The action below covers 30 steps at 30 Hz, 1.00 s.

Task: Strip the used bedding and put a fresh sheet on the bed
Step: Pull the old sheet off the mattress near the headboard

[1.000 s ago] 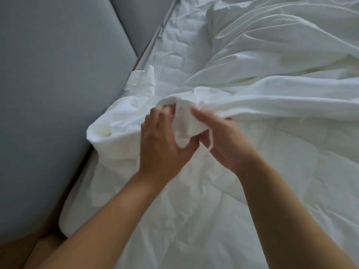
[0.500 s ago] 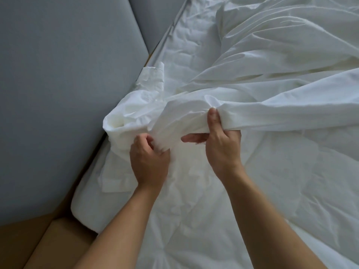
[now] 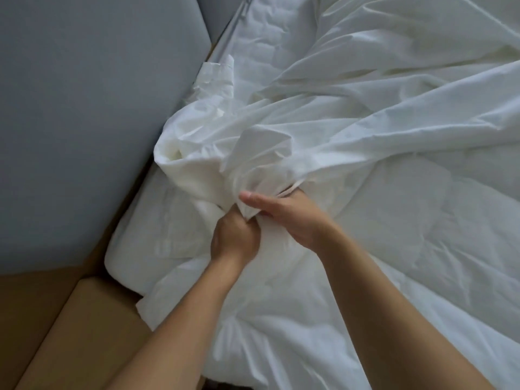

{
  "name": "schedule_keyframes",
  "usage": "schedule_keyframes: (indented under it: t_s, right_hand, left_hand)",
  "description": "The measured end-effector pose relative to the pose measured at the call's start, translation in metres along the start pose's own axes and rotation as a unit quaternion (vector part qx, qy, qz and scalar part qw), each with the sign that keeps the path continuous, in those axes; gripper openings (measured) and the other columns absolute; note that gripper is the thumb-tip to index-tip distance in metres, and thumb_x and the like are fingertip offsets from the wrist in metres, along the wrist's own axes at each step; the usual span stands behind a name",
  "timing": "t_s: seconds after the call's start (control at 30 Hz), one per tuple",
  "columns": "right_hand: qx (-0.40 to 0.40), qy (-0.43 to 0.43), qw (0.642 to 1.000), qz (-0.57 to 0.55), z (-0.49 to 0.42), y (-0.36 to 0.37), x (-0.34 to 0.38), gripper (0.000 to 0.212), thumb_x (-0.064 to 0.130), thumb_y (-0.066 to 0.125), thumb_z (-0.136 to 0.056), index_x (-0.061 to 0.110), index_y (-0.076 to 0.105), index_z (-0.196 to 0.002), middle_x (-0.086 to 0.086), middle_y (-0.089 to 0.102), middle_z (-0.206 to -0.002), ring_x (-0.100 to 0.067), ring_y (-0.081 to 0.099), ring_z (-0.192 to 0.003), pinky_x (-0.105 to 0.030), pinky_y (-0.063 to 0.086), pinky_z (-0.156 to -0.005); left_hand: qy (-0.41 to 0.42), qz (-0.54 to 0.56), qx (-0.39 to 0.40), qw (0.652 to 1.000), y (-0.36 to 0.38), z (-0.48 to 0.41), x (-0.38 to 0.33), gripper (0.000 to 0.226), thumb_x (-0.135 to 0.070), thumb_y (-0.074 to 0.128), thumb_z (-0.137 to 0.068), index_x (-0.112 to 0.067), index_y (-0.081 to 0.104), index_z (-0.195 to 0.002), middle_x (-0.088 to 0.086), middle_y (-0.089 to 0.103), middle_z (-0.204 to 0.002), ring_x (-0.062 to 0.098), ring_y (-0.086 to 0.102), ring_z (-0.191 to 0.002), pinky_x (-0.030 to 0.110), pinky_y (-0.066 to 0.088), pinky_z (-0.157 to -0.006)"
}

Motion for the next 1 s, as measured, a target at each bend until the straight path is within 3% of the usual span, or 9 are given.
schedule_keyframes:
  t_s: [0.1, 0.3, 0.4, 0.47, 0.57, 0.67, 0.77, 0.87, 1.0]
  right_hand:
    - [-0.067, 0.031, 0.980, 0.183, 0.010, -0.007, 0.003, 0.013, 0.039, 0.073, -0.089, 0.027, 0.072, -0.095, 0.013, 0.075, -0.088, -0.007, 0.070, -0.088, -0.022, 0.058, -0.078]
    - [-0.031, 0.013, 0.874, 0.485, 0.021, -0.007, 0.018, 0.071, 0.075, 0.043, -0.089, 0.019, 0.065, -0.125, -0.001, 0.067, -0.120, -0.021, 0.061, -0.112, -0.032, 0.047, -0.090]
    - [-0.048, 0.032, 0.796, 0.602, 0.027, -0.019, 0.004, 0.074, 0.065, 0.032, -0.099, 0.011, 0.047, -0.146, -0.012, 0.052, -0.147, -0.030, 0.046, -0.136, -0.038, 0.033, -0.111]
    - [-0.058, 0.010, 0.774, 0.630, 0.035, -0.027, -0.005, 0.068, 0.059, 0.031, -0.102, 0.009, 0.046, -0.146, -0.012, 0.053, -0.146, -0.029, 0.044, -0.137, -0.037, 0.030, -0.112]
    - [-0.108, 0.007, 0.785, 0.610, 0.046, -0.054, -0.016, 0.061, 0.058, 0.031, -0.102, 0.013, 0.055, -0.136, -0.012, 0.064, -0.130, -0.030, 0.054, -0.126, -0.035, 0.039, -0.103]
    - [-0.137, 0.018, 0.798, 0.587, 0.055, -0.076, -0.025, 0.056, 0.055, 0.033, -0.102, 0.012, 0.061, -0.124, -0.012, 0.071, -0.110, -0.032, 0.063, -0.111, -0.035, 0.045, -0.093]
    - [-0.149, 0.024, 0.791, 0.593, 0.059, -0.081, -0.026, 0.055, 0.051, 0.033, -0.103, 0.007, 0.066, -0.102, -0.012, 0.072, -0.088, -0.033, 0.066, -0.096, -0.037, 0.047, -0.086]
    - [-0.151, 0.045, 0.804, 0.573, 0.053, -0.084, -0.023, 0.055, 0.046, 0.035, -0.105, 0.001, 0.065, -0.115, -0.017, 0.071, -0.108, -0.035, 0.062, -0.109, -0.038, 0.044, -0.094]
    - [-0.158, 0.114, 0.839, 0.508, 0.050, -0.098, -0.028, 0.053, 0.047, 0.041, -0.104, 0.002, 0.066, -0.117, -0.012, 0.068, -0.114, -0.033, 0.059, -0.114, -0.033, 0.043, -0.092]
  left_hand:
    - [0.043, -0.059, -0.022, 0.997, -0.003, 0.025, -0.015, 0.036, -0.030, 0.051, -0.099, -0.012, 0.055, -0.130, 0.022, 0.070, -0.111, 0.044, 0.065, -0.103, 0.040, 0.050, -0.078]
    - [0.137, -0.113, -0.069, 0.982, -0.017, 0.060, -0.038, 0.049, -0.034, 0.059, -0.097, -0.004, 0.052, -0.135, 0.020, 0.072, -0.091, 0.044, 0.068, -0.085, 0.038, 0.045, -0.065]
    - [0.126, -0.052, 0.003, 0.991, -0.004, 0.064, -0.031, 0.037, -0.038, 0.059, -0.096, -0.012, 0.059, -0.121, 0.018, 0.071, -0.096, 0.042, 0.064, -0.088, 0.032, 0.037, -0.064]
    - [0.069, -0.029, 0.138, 0.988, 0.018, 0.061, -0.014, 0.043, -0.060, 0.061, -0.086, -0.020, 0.061, -0.103, 0.004, 0.071, -0.091, 0.029, 0.065, -0.085, 0.031, 0.037, -0.061]
    - [-0.042, 0.042, 0.299, 0.952, 0.038, 0.064, 0.013, 0.081, -0.096, 0.065, -0.049, -0.034, 0.063, -0.102, -0.019, 0.068, -0.088, 0.003, 0.065, -0.077, 0.022, 0.046, -0.060]
    - [-0.186, 0.099, 0.239, 0.948, 0.032, 0.054, 0.064, 0.092, -0.095, 0.068, -0.044, -0.028, 0.064, -0.107, -0.010, 0.073, -0.101, 0.006, 0.069, -0.077, 0.023, 0.053, -0.058]
    - [-0.288, 0.120, 0.139, 0.940, 0.023, 0.043, 0.113, 0.096, -0.076, 0.081, -0.059, -0.008, 0.062, -0.124, 0.013, 0.069, -0.120, 0.028, 0.069, -0.099, 0.040, 0.059, -0.085]
    - [-0.343, 0.360, 0.138, 0.857, 0.040, 0.038, 0.115, 0.052, -0.025, 0.081, -0.085, 0.003, 0.065, -0.124, 0.018, 0.073, -0.100, 0.027, 0.071, -0.077, 0.040, 0.064, -0.069]
    - [-0.300, 0.543, 0.141, 0.772, 0.023, 0.017, 0.086, 0.015, -0.015, 0.049, -0.105, -0.015, 0.061, -0.114, 0.012, 0.066, -0.096, 0.027, 0.065, -0.083, 0.048, 0.060, -0.067]
Point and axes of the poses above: each hand's wrist, its own z-axis away from the middle knuckle, its own y-axis out of the palm, x = y × z, the point moved 7 cm from there along -z, towards the middle knuckle
